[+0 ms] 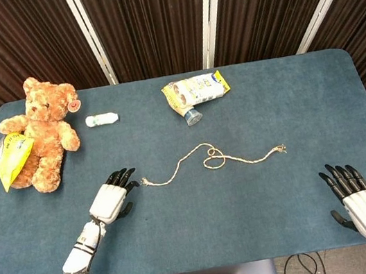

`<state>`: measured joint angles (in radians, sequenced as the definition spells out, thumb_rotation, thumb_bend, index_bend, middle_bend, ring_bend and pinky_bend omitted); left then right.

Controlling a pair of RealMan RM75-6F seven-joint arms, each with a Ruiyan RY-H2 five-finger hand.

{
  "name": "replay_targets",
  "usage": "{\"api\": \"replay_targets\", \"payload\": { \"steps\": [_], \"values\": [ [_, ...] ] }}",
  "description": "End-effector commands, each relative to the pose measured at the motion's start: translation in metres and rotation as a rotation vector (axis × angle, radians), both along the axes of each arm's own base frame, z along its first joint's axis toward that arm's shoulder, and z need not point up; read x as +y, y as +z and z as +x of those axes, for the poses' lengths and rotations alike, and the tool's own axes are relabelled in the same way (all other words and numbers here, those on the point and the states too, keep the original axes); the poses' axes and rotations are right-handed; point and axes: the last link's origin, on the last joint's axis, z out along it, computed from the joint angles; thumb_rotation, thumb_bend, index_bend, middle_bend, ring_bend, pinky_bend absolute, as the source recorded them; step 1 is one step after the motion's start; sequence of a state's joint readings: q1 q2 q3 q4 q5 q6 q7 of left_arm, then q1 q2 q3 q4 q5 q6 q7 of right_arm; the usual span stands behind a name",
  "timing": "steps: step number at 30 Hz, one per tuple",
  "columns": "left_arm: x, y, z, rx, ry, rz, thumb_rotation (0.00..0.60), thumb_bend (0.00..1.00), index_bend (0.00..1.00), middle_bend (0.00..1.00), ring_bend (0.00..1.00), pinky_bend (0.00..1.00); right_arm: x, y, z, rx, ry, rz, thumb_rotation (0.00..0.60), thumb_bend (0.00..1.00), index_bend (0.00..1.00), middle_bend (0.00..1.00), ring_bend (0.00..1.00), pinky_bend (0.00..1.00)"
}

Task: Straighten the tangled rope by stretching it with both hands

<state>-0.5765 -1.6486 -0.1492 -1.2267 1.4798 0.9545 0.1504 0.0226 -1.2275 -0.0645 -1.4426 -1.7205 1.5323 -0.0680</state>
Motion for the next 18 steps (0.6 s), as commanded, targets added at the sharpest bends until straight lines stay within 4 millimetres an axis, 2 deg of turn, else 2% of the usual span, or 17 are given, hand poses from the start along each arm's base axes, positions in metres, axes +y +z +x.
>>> {"api": "replay_targets", "payload": {
  "steps": [1,9,18],
  "values": [
    [0.018,-0.018,0.009,-0.011,0.013,0.018,0.6,0.42,0.35,0.07,0.0,0.14,0.0,0.0,0.0,0.001,-0.001,0.0,0.6,0.35,0.0,0.0,0.0,0.0],
    [0.034,-0.036,0.02,-0.029,0.01,0.03,0.6,0.42,0.41,0.1,0.0,0.14,-0.001,-0.005,-0.002,0.021,-0.01,0.028,0.6,0.35,0.0,0.0,0.0,0.0],
    [0.039,-0.053,0.026,-0.023,0.025,0.019,0.6,0.42,0.44,0.11,0.01,0.16,-0.002,-0.004,-0.003,0.017,-0.016,0.034,0.6,0.35,0.0,0.0,0.0,0.0]
  ]
}}
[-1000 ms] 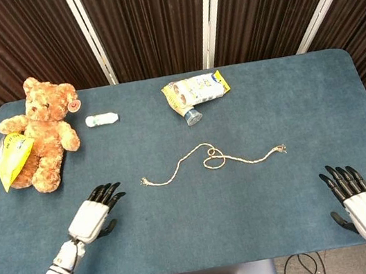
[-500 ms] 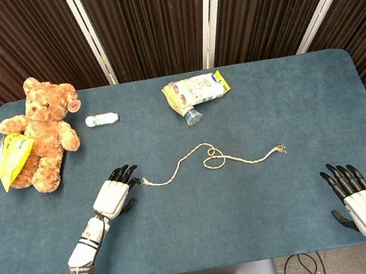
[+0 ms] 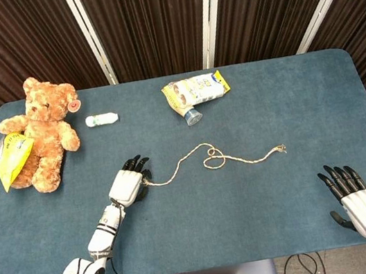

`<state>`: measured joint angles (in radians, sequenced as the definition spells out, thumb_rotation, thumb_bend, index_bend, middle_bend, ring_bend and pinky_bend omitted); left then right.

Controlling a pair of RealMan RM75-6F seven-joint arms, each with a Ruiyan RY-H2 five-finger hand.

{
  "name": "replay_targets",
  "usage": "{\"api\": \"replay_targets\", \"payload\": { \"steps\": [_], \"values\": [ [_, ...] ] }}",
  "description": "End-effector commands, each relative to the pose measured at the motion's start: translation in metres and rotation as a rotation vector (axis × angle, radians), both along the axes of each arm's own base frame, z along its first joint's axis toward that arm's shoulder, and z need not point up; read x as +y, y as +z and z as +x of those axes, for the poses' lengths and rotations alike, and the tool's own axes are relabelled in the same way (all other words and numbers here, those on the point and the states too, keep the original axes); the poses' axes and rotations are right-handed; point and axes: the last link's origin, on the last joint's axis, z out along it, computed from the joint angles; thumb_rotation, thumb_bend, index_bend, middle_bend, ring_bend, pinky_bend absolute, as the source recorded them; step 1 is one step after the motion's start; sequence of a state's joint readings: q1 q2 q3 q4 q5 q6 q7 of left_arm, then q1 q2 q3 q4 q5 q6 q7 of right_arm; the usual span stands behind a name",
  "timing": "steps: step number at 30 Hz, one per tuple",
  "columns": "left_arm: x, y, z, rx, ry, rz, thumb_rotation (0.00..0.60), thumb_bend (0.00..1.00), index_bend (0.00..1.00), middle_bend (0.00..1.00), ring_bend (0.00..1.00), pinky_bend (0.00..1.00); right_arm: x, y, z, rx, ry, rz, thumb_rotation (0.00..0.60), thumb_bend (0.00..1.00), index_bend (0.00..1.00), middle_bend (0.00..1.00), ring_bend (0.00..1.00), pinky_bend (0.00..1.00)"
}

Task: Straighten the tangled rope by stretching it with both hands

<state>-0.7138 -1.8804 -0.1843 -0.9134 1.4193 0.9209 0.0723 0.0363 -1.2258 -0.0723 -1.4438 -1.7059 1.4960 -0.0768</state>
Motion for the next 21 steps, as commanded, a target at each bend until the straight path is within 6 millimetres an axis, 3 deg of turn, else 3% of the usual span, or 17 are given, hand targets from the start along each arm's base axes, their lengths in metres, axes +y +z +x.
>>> {"api": "replay_targets", "payload": {
  "steps": [1,21],
  "values": [
    [0.0017,-0.0057,0.0011,0.003,0.011,-0.005,0.6,0.42,0.45,0.11,0.01,0.16,0.0001,0.0,-0.0002,0.001,0.0,0.003,0.6,0.35,0.0,0.0,0.0,0.0],
    [0.009,-0.0076,-0.0047,0.006,0.04,0.014,0.6,0.42,0.59,0.14,0.03,0.17,0.0002,-0.0013,-0.0004,0.008,-0.002,0.004,0.6,0.35,0.0,0.0,0.0,0.0]
  ]
}}
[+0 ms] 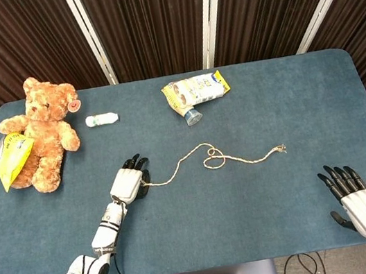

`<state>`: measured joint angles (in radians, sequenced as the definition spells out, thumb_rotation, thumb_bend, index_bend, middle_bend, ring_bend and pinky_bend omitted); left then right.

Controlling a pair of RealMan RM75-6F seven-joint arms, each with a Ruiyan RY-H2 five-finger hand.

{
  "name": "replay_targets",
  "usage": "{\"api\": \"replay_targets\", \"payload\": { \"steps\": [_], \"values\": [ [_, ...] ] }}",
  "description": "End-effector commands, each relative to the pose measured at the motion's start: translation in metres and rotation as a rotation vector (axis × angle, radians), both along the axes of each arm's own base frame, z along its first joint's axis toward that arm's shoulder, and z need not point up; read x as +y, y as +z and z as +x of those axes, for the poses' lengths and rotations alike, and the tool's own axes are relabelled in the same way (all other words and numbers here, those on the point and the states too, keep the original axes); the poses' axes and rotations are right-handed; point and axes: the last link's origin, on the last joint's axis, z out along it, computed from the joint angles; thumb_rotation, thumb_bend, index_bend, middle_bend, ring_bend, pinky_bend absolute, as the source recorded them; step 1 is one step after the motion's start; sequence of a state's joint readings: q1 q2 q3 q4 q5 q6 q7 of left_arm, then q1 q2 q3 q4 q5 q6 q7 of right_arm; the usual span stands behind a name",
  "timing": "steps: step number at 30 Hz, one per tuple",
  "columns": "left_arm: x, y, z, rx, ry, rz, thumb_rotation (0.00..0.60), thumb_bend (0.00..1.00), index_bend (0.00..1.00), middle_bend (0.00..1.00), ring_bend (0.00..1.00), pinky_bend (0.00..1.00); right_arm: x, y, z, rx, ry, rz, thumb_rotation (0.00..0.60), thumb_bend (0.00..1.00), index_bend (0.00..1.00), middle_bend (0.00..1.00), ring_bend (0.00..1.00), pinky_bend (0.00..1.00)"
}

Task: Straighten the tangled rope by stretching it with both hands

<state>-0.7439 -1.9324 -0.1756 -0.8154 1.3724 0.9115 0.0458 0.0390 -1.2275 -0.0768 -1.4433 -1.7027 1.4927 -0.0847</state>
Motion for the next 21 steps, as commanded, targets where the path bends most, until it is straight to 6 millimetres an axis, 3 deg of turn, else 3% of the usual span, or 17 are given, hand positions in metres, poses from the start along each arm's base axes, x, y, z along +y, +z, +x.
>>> {"api": "replay_targets", "payload": {
  "steps": [1,11,15,17,21],
  "values": [
    [0.0,0.001,0.0,-0.002,0.0,0.002,0.6,0.42,0.6,0.14,0.03,0.17,0.0,0.0,0.0,0.0,0.0,-0.001,0.6,0.35,0.0,0.0,0.0,0.0],
    [-0.009,0.013,-0.002,-0.03,-0.036,0.014,0.6,0.42,0.63,0.14,0.03,0.17,0.002,-0.006,0.002,0.013,0.039,0.013,0.6,0.35,0.01,0.0,0.0,0.0],
    [-0.014,0.024,-0.009,-0.021,-0.052,0.024,0.6,0.42,0.64,0.14,0.03,0.17,-0.002,-0.013,0.009,0.005,0.066,0.0,0.6,0.35,0.1,0.0,0.0,0.0],
    [-0.016,0.028,-0.013,-0.02,-0.048,0.026,0.6,0.42,0.64,0.15,0.03,0.17,-0.009,-0.017,0.016,0.017,0.096,0.01,0.6,0.35,0.13,0.0,0.0,0.0],
    [-0.02,0.04,-0.02,-0.033,-0.04,0.036,0.6,0.42,0.64,0.15,0.03,0.16,-0.042,-0.027,0.038,0.055,0.149,0.037,0.6,0.35,0.17,0.0,0.0,0.0]
  ]
}}
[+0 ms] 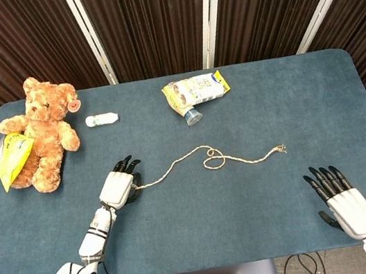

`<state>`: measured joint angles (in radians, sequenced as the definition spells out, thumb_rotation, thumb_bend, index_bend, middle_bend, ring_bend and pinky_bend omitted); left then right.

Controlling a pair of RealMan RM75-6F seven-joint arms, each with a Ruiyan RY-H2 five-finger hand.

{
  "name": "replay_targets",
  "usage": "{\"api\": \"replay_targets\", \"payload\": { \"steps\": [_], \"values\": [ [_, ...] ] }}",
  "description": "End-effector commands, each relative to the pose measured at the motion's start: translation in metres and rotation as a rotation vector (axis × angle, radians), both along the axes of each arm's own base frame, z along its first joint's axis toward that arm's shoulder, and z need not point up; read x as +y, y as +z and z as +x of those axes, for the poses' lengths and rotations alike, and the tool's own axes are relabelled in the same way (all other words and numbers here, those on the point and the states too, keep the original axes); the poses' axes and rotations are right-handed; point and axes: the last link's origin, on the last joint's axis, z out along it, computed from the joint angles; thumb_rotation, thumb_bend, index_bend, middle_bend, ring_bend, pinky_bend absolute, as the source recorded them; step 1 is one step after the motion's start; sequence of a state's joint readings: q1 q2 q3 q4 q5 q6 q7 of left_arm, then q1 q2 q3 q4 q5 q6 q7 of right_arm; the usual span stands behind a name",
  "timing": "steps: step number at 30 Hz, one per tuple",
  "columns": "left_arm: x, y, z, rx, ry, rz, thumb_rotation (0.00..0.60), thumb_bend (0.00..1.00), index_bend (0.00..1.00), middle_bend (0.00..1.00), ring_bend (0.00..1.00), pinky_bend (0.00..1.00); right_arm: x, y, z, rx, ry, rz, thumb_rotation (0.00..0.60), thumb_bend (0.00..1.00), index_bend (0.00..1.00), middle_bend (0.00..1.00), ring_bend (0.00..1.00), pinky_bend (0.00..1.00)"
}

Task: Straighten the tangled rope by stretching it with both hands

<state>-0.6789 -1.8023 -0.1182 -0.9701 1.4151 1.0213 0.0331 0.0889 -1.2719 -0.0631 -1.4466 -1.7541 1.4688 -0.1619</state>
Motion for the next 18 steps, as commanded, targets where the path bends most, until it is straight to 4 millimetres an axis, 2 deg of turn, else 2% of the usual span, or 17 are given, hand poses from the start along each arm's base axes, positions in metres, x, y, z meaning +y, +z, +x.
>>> {"api": "replay_targets", "payload": {
  "steps": [1,9,18],
  "values": [
    [-0.004,0.01,-0.007,-0.009,0.006,0.009,0.6,0.42,0.64,0.14,0.03,0.16,-0.035,-0.011,0.023,0.035,0.045,0.011,0.6,0.35,0.19,0.0,0.0,0.0],
    [-0.013,0.038,-0.027,0.003,0.005,0.041,0.6,0.42,0.64,0.14,0.03,0.16,-0.108,-0.04,0.063,0.127,0.039,0.003,0.6,0.35,0.29,0.0,0.0,0.0],
    [-0.012,0.057,-0.042,0.01,0.033,0.065,0.6,0.42,0.64,0.15,0.03,0.16,-0.161,-0.067,0.075,0.248,-0.016,0.006,0.6,0.35,0.36,0.0,0.0,0.0]
  ]
}}
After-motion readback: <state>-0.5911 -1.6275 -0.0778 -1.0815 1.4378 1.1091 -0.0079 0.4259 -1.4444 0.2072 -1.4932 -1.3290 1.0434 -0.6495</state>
